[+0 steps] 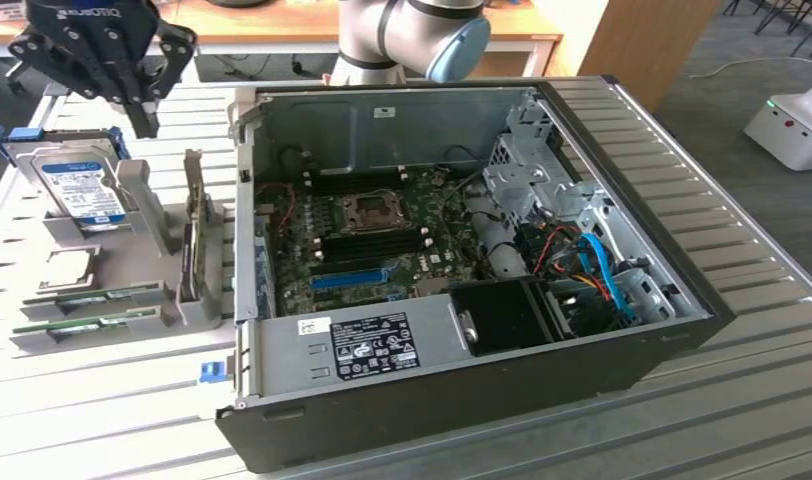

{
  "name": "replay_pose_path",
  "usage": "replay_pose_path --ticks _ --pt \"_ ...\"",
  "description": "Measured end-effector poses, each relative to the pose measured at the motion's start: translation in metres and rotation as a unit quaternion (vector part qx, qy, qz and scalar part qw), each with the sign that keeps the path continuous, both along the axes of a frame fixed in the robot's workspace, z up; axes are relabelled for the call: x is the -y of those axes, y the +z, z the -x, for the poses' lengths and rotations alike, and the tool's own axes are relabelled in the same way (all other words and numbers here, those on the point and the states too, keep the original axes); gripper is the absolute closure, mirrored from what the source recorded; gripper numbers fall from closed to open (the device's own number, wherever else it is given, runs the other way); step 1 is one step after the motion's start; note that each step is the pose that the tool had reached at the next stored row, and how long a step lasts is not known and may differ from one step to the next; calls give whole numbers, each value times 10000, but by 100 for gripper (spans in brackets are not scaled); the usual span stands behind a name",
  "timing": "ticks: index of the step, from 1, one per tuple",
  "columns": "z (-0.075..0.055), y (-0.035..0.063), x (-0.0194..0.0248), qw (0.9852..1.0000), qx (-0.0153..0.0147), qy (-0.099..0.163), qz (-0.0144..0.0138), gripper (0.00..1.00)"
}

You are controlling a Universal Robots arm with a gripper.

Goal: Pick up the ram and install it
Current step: 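Reach for the ram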

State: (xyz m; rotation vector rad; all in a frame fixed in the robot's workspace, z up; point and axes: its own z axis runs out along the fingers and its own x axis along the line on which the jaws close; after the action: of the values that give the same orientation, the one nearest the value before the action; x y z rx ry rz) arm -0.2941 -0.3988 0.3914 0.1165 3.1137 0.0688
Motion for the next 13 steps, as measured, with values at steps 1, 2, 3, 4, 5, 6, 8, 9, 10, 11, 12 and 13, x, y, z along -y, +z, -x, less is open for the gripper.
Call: replay_pose_path --ticks 1,2,3,4,5,6,8,9,10,11,12,13 --pt "22 -1 0 10000 0 0 0 89" --pt "43 -1 0 10000 -1 0 0 89" --pt "63 -2 0 10000 -1 0 0 89" --pt "83 -3 0 10000 -2 -1 0 89" --pt "104 -4 0 10000 -2 0 0 89" --pt "125 -4 0 10000 -3 0 0 89" --pt "166 -6 0 10000 -4 0 0 89" --pt "185 -7 0 10000 -6 0 0 89" --pt "203 -8 0 10000 -7 0 0 89" --pt "221 -9 0 10000 -8 0 0 89" --pt "239 -9 0 10000 -10 0 0 89" --pt "254 -10 0 10000 -11 0 0 89"
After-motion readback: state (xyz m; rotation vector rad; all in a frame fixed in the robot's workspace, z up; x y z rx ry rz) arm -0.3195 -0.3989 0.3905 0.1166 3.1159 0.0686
